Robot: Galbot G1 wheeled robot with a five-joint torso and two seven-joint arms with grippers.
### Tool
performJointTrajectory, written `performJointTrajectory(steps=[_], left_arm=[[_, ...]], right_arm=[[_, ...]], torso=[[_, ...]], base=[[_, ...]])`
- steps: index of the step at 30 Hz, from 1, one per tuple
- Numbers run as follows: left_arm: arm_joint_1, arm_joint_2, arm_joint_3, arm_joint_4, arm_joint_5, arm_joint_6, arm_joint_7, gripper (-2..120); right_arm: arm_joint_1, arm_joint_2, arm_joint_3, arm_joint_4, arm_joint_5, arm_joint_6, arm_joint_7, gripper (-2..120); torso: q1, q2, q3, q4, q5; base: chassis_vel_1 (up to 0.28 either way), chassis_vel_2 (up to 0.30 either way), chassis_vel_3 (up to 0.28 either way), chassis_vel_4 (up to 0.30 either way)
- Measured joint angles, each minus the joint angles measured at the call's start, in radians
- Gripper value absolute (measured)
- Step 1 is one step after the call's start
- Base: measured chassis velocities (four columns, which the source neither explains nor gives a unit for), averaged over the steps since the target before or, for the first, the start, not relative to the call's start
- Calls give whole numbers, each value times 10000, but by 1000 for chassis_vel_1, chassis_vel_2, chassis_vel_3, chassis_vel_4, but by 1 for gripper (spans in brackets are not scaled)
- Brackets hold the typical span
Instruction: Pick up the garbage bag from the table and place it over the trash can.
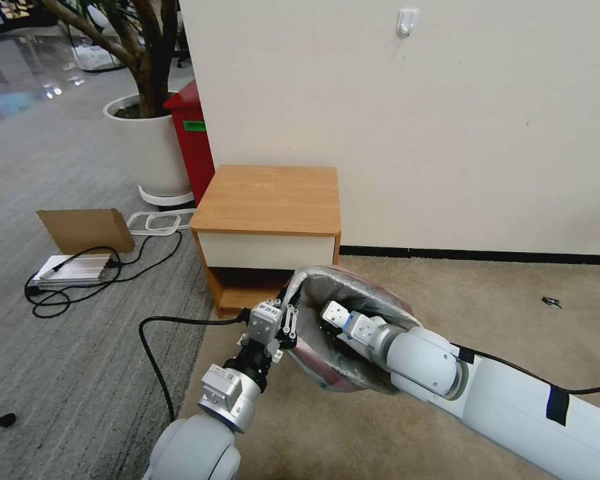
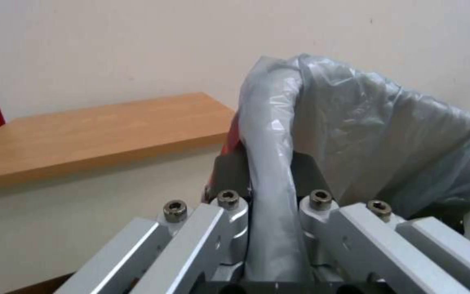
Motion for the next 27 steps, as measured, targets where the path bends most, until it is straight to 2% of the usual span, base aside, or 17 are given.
performJointTrajectory(steps=[10,19,22,23,24,26,27], left_arm=[[-109,-128,-341,426,-570,122,-201,7],[-259,-237,-239,1138,-2023,534,-1086,7],[-273,-300,-313,1498,-3106,779,-1837,7],[-273,-300,-313,1498,-3106,779,-1837,7],[-273,-330,-360,1586,-3374,831,-2022,7],[-244,-406,-505,1737,-4002,903,-2399,7],[-194,-450,-621,1782,-4369,931,-2597,7]], right_arm=[[-447,-443,374,976,857,4,372,0],[-1092,-1012,1333,1809,1616,22,424,0],[-1921,-1275,2414,2507,2453,116,358,0],[-1921,-1275,2414,2507,2453,116,358,0],[-2307,-1333,2864,2689,2647,276,287,0],[-3296,-1420,3654,3029,2818,963,281,0],[-3805,-1409,4002,3174,2825,1465,598,0]], torso=[[0,0,0,0,-1],[0,0,0,0,0],[0,0,-1,0,-1],[0,0,-1,0,-1],[0,0,0,1,-2],[0,0,0,-3,0],[0,0,-1,-2,-1]], base=[[0,0,0,0],[0,0,0,0],[0,0,0,0],[0,0,0,0],[0,0,0,0],[0,0,0,0],[0,0,0,0]])
